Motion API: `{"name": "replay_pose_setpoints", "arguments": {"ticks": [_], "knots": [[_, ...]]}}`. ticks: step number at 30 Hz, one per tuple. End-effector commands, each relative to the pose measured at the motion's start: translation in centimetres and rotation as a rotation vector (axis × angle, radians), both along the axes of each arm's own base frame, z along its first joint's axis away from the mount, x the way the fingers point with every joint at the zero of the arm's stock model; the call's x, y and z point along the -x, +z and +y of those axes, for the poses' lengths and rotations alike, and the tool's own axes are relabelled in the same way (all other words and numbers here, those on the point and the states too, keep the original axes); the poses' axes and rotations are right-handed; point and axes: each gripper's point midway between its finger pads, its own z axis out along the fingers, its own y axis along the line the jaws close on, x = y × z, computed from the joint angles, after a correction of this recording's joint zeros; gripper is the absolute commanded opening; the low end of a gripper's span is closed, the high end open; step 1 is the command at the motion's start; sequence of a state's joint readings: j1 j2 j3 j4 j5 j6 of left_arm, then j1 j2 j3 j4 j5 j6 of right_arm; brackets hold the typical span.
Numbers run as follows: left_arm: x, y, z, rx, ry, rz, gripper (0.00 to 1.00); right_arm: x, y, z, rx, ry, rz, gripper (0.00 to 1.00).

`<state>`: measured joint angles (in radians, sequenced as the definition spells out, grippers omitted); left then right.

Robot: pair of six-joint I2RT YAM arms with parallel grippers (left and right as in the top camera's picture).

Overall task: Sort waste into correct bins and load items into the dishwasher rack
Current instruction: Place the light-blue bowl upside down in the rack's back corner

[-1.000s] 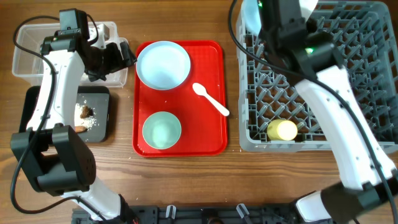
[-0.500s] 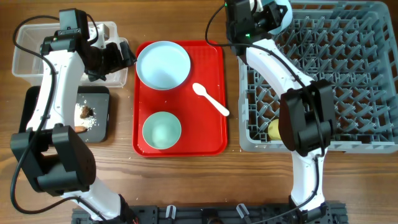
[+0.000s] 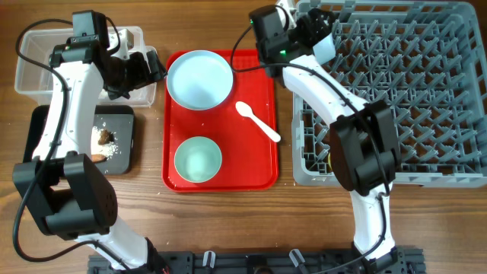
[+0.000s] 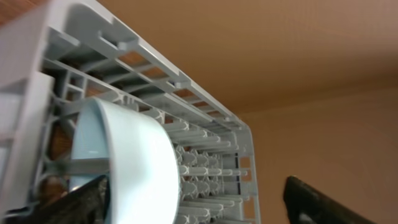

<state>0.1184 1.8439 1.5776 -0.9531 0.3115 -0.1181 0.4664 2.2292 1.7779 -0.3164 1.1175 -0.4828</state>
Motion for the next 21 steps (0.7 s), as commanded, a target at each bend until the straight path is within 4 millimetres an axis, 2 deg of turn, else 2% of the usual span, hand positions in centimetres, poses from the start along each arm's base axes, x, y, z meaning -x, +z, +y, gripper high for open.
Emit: {"name": "replay_pose_setpoints", "arguments": {"ticks": [1,2,4,5,7,9,10,11,13,14,17,21], "knots": [[-0.1,1.2,0.1,-0.002,0.002,-0.03,1.0,0.5,2.0,2.9,-0.066,0.071,-0.046,0.95],[-0.1,1.2,0.1,-0.002,0.002,-0.03,1.0,0.7,3.4,3.6,-0.104,0.083,-0.084,0.99],[-0.1,1.2,0.1,-0.002,0.002,-0.03,1.0,1.9,6.6,5.9,-0.254,0.168,-0.129,1.0],[-0.1,1.2,0.1,-0.002,0.002,-0.03,1.0,3.3,6.6,7.7,-0.388,0.235,-0.076,1.0],[-0.1,1.2,0.1,-0.002,0.002,-0.03,1.0,7.5,4.2,12.8,-0.767,0.365,0.157,0.99],[-0.1,1.2,0.1,-0.002,0.002,-0.03,1.0,14.2,2.0,19.7,-1.241,0.434,0.532,0.92],[-0.1,1.2,0.1,-0.002,0.002,-0.03,1.0,17.0,1.2,22.0,-1.405,0.413,0.688,0.9],[-0.1,1.2,0.1,-0.002,0.002,-0.03,1.0,19.0,-0.3,23.5,-1.476,0.357,0.783,0.9],[-0.1,1.2,0.1,-0.002,0.002,-0.03,1.0,21.3,-3.7,24.4,-1.411,0.317,0.848,0.9],[-0.1,1.2,0.1,-0.002,0.002,-0.03,1.0,22.5,-5.9,24.6,-1.362,0.262,0.864,0.85],[-0.1,1.2,0.1,-0.002,0.002,-0.03,1.0,24.9,-10.3,24.3,-1.303,0.1,0.891,0.75],[-0.1,1.2,0.1,-0.002,0.002,-0.03,1.0,25.8,-13.4,24.0,-1.293,0.003,0.944,0.52]]}}
